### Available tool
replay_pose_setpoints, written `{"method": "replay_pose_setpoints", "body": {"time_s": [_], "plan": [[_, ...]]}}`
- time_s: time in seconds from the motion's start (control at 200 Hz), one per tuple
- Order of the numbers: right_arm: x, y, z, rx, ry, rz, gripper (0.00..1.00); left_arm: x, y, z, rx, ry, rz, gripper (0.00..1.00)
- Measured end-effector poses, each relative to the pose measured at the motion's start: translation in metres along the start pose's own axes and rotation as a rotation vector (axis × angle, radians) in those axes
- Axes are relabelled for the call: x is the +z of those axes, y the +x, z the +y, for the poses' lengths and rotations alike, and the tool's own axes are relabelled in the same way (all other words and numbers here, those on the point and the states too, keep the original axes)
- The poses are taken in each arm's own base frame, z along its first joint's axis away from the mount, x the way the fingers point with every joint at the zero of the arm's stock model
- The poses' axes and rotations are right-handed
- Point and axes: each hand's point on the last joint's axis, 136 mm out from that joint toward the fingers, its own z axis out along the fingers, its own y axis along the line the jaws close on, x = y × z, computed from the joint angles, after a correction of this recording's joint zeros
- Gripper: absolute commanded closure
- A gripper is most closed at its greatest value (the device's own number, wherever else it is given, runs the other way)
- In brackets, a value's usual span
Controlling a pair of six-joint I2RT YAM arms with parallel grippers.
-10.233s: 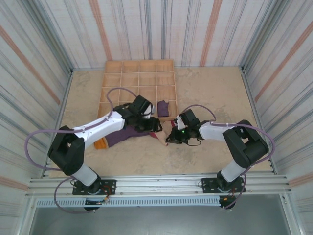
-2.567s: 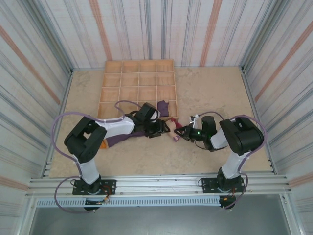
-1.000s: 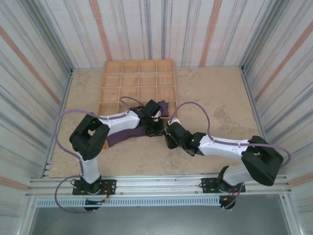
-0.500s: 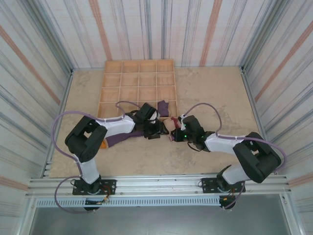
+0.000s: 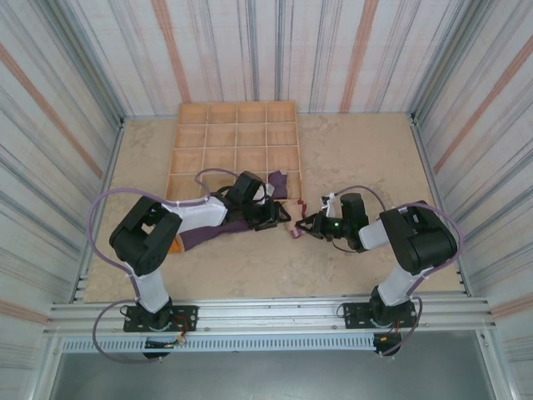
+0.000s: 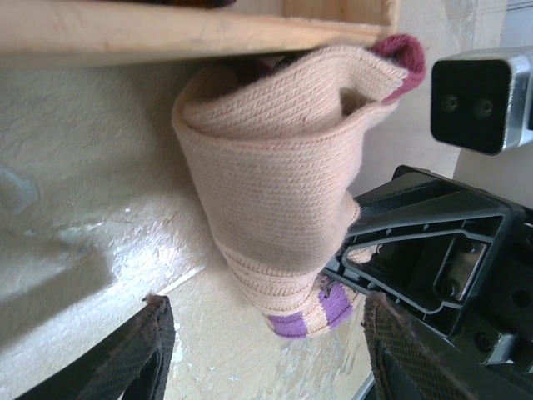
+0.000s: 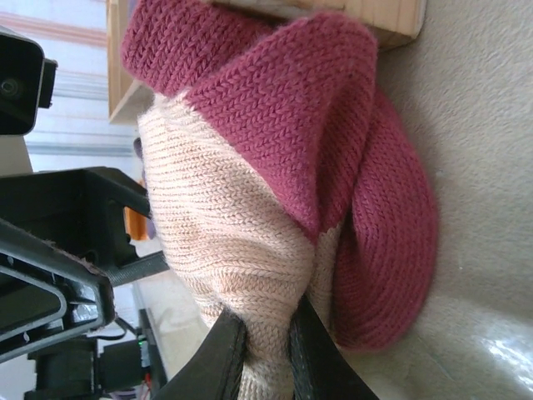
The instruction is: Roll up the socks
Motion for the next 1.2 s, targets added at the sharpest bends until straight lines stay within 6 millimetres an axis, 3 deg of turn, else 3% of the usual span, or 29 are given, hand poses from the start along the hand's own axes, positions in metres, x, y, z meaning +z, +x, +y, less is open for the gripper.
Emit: {"method": "replay_pose_setpoints", "body": {"time_s": [0.25, 0.476, 0.711, 0.947, 1.072, 1.197], "plan": [[-0.006, -0.003, -0.01, 0.15, -0.067, 0.026, 1.0, 0.02, -0.021, 0.006, 0.014, -0.04, -0.024, 0.46], [-0.009, -0.004, -0.012, 0.22, -0.075, 0.021, 1.0, 0.03, -0.023, 0.005, 0.029, -0.042, -0.017, 0.58], [-0.017, -0.003, -0.011, 0.257, -0.01, 0.006, 0.65, 0.036, -0.021, -0.002, 0.05, -0.033, -0.009, 0.85], [-0.036, -0.021, 0.011, 0.114, 0.166, -0.033, 0.34, 0.039, -0.019, -0.003, 0.08, -0.024, 0.011, 0.87], [-0.038, -0.028, 0.015, 0.039, 0.244, -0.019, 0.28, 0.042, -0.019, -0.005, 0.094, -0.012, 0.024, 0.87], [-0.034, -0.025, 0.001, 0.005, 0.328, 0.029, 0.27, 0.043, -0.018, -0.006, 0.098, -0.004, 0.031, 0.87]]}}
